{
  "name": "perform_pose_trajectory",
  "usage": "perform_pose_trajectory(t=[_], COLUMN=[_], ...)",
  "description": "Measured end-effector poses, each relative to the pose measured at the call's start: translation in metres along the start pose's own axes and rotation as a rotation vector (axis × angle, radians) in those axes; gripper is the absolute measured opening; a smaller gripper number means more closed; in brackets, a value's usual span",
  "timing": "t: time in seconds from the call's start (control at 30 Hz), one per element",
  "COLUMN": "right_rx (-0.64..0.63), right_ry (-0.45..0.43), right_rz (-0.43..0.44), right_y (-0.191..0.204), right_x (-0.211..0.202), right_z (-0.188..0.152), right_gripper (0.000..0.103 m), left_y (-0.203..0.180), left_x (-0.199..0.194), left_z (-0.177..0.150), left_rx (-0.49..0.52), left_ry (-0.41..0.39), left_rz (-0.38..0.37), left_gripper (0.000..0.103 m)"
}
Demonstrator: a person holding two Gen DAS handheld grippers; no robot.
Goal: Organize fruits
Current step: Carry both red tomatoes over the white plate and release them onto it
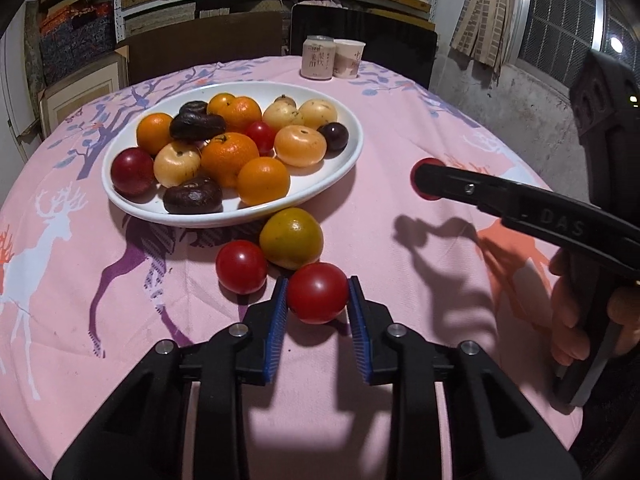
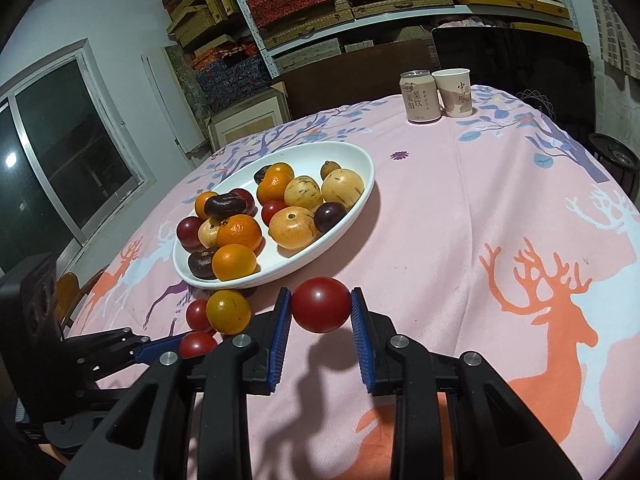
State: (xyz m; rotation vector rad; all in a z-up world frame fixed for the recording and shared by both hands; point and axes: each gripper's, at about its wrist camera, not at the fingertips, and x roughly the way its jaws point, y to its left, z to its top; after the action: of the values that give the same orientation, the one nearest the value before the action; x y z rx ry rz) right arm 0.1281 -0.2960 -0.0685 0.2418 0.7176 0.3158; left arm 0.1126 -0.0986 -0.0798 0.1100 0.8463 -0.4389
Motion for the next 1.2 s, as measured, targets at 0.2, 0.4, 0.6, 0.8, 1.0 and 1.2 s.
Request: perform_pose_trajectory(t=[0.2, 0.4, 0.6, 0.8, 1.0, 1.2], right_rx=[0.003, -0.022, -0.112, -0.149, -0.161, -0.151], right_ry=[-0.009, -0.045, -0.055, 0.001, 0.017, 0.031], right_rz=[0.012, 0.041, 0.025, 0.019, 0.034, 0.037], right_y=[0.001, 0.019, 0.050, 0.059, 0.060, 0.053], right_x=[-0.002, -0.005, 0.015, 0.065, 0.067, 0.030], right_z=[0.000, 0.022, 0.065, 0.089, 0.084, 0.058], right_gripper=[0.030, 0.030, 0.030, 0.031, 0.047, 0.051], left_y=[0.020, 0.060, 0.094, 0.122, 0.130, 0.122], left_x=[-0.032, -0.046, -0.017, 0.029, 0.023, -0.006], left_z=[-0.002, 0.046, 0.113, 0.151, 0.143, 0.092], left_rx=[-0.042, -0.084, -0.132, -0.200, -0.223, -0.221], left_ry=[-0.056, -0.108, -0.117, -0.064, -0.104, -0.075], left_rz=[-0.006, 0.016, 0.050, 0.090, 0.122, 0.093], left_gripper=[0.029, 0.029, 0.029, 0.031, 0.071, 0.080])
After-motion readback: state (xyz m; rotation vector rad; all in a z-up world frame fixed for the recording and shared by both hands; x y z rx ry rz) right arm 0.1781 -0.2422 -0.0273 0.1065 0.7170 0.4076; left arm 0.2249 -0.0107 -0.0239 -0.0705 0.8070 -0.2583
